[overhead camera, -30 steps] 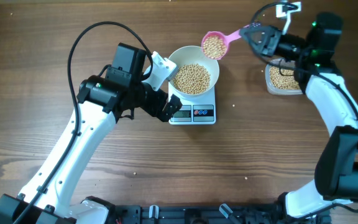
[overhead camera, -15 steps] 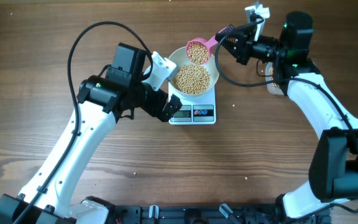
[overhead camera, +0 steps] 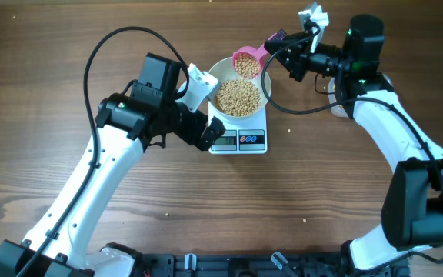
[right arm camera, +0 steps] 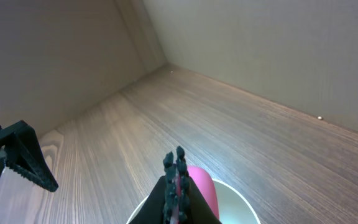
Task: Scoop item into bowl and weigh 150g on scale
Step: 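Tilt the scoop slightly with the right gripper to trickle soybeans in, then tip the scoop further over the bowl with the right gripper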
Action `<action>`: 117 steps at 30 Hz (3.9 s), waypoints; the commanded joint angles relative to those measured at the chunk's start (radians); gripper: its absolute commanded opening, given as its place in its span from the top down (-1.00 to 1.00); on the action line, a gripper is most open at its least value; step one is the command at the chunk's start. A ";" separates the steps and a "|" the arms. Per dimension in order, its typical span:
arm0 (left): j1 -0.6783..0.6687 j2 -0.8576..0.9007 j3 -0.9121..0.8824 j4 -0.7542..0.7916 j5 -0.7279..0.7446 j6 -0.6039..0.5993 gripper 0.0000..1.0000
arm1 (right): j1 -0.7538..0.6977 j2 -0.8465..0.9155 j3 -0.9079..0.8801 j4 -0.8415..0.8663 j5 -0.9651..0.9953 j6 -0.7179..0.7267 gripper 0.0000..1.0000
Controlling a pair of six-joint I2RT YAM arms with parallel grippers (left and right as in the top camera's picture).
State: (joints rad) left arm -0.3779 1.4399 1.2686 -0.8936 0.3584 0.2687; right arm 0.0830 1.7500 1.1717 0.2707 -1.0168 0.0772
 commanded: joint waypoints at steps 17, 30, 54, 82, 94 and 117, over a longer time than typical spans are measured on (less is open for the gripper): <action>-0.001 -0.004 0.011 0.001 0.015 0.016 -1.00 | 0.010 -0.026 0.010 0.006 -0.107 -0.053 0.91; -0.001 -0.004 0.011 0.001 0.015 0.016 -1.00 | 0.010 -0.024 0.010 0.002 -0.187 -0.100 0.91; -0.001 -0.004 0.011 0.002 0.015 0.016 -1.00 | 0.010 -0.022 0.010 -0.002 -0.004 -0.028 0.91; -0.001 -0.004 0.011 0.002 0.015 0.016 -1.00 | 0.010 -0.022 0.010 -0.047 -0.037 -0.129 0.91; -0.001 -0.004 0.011 0.001 0.015 0.016 -1.00 | 0.061 -0.022 0.010 -0.055 -0.040 -0.340 0.91; -0.001 -0.004 0.011 0.001 0.015 0.016 -1.00 | 0.066 -0.022 0.010 -0.051 0.008 -0.276 0.91</action>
State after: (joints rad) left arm -0.3779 1.4399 1.2686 -0.8936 0.3584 0.2687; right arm 0.1471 1.7500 1.1717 0.2176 -1.0119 -0.2131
